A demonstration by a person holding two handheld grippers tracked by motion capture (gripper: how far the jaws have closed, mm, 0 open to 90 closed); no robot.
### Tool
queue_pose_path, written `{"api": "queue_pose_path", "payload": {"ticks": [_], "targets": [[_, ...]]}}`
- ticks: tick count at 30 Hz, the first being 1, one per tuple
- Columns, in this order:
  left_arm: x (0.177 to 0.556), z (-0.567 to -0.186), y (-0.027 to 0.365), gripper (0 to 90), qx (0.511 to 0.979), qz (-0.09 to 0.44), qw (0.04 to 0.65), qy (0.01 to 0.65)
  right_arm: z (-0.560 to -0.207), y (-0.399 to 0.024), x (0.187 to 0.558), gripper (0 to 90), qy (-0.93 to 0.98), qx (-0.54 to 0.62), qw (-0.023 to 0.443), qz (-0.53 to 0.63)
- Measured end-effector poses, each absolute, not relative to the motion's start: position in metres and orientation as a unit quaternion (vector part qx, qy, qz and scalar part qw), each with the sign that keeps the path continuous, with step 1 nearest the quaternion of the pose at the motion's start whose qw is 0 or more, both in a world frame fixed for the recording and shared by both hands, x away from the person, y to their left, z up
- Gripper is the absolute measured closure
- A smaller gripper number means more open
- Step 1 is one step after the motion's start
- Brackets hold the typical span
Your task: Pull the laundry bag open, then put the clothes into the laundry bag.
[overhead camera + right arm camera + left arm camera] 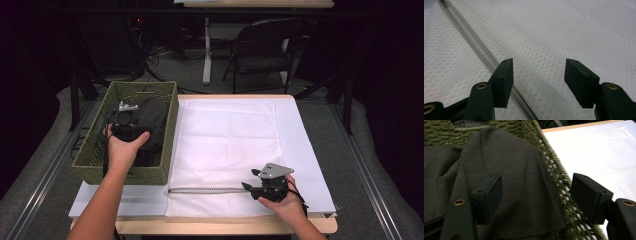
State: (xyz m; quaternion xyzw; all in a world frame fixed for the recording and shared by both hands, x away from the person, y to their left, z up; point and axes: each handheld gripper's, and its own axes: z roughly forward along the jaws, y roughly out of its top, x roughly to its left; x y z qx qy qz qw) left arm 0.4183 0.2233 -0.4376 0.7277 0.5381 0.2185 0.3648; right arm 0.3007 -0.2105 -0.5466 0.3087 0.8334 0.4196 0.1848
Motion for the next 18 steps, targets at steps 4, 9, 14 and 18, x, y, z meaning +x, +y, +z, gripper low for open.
{"api": "queue_pose_path", "payload": {"ticks": [4, 9, 14, 18], "targets": [[0.422, -0.438, 0.227, 26.7, 0.725, 0.218, 0.362, 0.544, -0.546, -0.211, 0.301, 39.9, 0.833, 0.310, 0.185, 0.420], [0.429, -0.437, 0.232, 26.5, 0.723, 0.215, 0.362, 0.548, -0.546, -0.212, 0.301, 39.6, 0.832, 0.312, 0.184, 0.419], [0.440, -0.435, 0.238, 24.1, 0.719, 0.220, 0.352, 0.558, -0.547, -0.213, 0.302, 39.1, 0.831, 0.316, 0.181, 0.421], [0.452, -0.433, 0.243, 23.8, 0.713, 0.218, 0.346, 0.569, -0.547, -0.214, 0.301, 38.8, 0.829, 0.319, 0.180, 0.423]]}}
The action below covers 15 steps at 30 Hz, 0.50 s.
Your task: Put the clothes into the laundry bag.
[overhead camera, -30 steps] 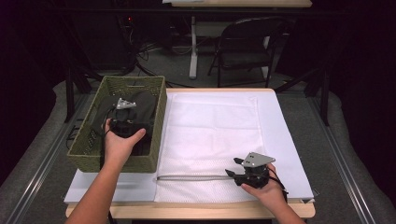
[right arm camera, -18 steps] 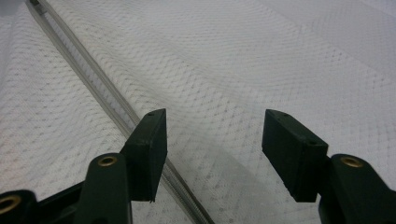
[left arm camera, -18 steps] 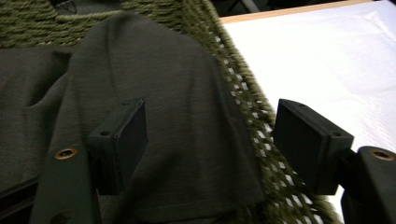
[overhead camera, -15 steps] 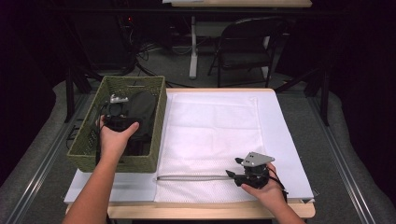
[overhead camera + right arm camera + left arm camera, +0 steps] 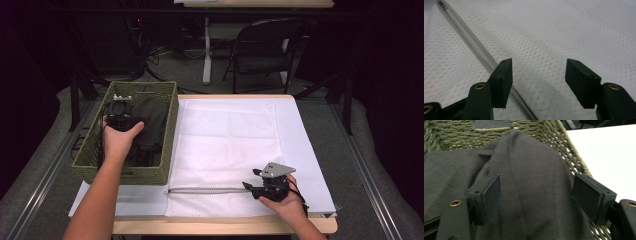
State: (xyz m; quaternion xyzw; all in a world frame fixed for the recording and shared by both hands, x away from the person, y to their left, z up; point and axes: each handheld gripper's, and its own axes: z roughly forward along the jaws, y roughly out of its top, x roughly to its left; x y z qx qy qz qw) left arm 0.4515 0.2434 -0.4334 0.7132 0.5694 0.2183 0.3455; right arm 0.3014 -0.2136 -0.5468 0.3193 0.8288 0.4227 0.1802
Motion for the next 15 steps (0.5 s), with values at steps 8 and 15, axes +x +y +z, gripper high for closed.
{"api": "queue_pose_path", "payload": {"ticks": [8, 15], "targets": [[0.471, -0.435, 0.254, 23.3, 0.704, 0.211, 0.342, 0.586, -0.547, -0.214, 0.301, 38.6, 0.828, 0.321, 0.184, 0.422], [0.485, -0.449, 0.249, 22.7, 0.710, 0.197, 0.334, 0.589, -0.548, -0.216, 0.298, 38.1, 0.826, 0.324, 0.185, 0.422]]}}
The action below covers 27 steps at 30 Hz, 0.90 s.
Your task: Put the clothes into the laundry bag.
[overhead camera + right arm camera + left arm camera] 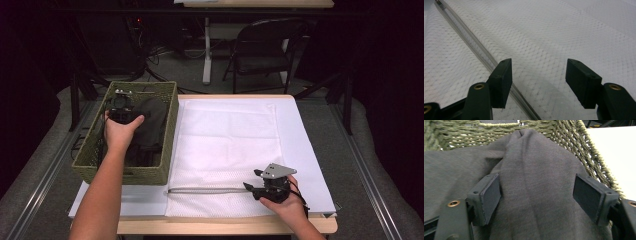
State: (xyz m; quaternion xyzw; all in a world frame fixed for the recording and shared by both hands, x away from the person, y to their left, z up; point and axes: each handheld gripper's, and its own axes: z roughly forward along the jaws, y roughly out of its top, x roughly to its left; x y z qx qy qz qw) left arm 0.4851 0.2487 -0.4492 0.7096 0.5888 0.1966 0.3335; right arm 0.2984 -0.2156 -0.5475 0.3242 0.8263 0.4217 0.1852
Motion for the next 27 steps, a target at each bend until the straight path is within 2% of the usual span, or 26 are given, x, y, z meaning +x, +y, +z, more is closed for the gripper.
{"api": "queue_pose_path", "payload": {"ticks": [8, 15, 21, 27], "targets": [[0.499, -0.470, 0.240, 18.1, 0.723, 0.174, 0.298, 0.599, -0.548, -0.217, 0.296, 37.2, 0.825, 0.328, 0.188, 0.420], [0.503, -0.477, 0.242, 14.3, 0.728, 0.181, 0.284, 0.598, -0.548, -0.219, 0.295, 36.0, 0.822, 0.332, 0.190, 0.421], [0.505, -0.479, 0.244, 0.2, 0.722, 0.203, 0.250, 0.612, -0.548, -0.219, 0.295, 35.4, 0.823, 0.332, 0.191, 0.420], [0.506, -0.479, 0.252, 0.1, 0.719, 0.201, 0.244, 0.619, -0.548, -0.220, 0.295, 35.1, 0.822, 0.336, 0.190, 0.419]]}}
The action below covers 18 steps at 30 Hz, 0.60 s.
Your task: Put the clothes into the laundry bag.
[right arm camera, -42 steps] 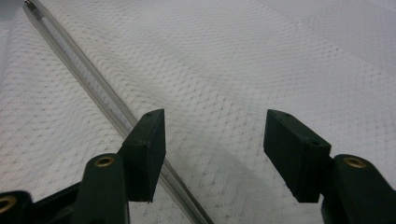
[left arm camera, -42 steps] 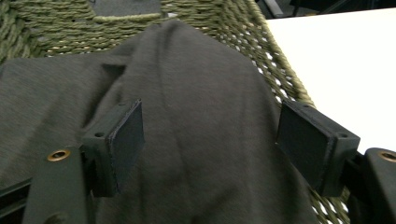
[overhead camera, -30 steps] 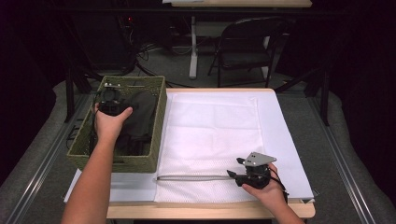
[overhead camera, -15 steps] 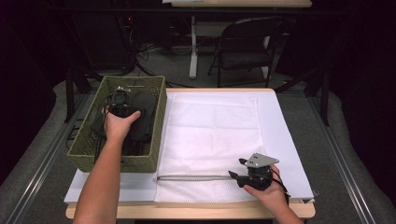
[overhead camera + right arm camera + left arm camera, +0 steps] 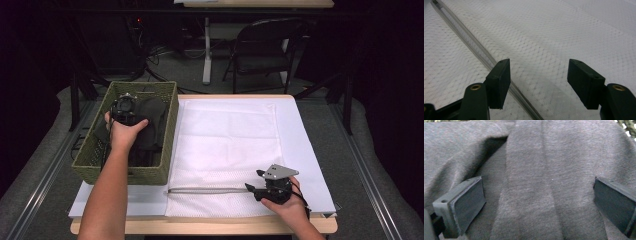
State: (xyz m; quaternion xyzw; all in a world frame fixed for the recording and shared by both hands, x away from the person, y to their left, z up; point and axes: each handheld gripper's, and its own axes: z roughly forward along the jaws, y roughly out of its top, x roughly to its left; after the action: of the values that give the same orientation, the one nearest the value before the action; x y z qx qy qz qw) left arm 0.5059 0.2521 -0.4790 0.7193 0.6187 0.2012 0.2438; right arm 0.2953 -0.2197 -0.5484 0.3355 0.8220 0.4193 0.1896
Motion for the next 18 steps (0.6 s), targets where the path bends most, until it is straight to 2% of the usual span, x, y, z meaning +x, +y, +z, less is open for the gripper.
{"api": "queue_pose_path", "payload": {"ticks": [18], "targets": [[0.510, -0.491, 0.269, 0.0, 0.713, 0.134, 0.254, 0.640, -0.548, -0.222, 0.295, 34.6, 0.822, 0.336, 0.190, 0.418]]}}
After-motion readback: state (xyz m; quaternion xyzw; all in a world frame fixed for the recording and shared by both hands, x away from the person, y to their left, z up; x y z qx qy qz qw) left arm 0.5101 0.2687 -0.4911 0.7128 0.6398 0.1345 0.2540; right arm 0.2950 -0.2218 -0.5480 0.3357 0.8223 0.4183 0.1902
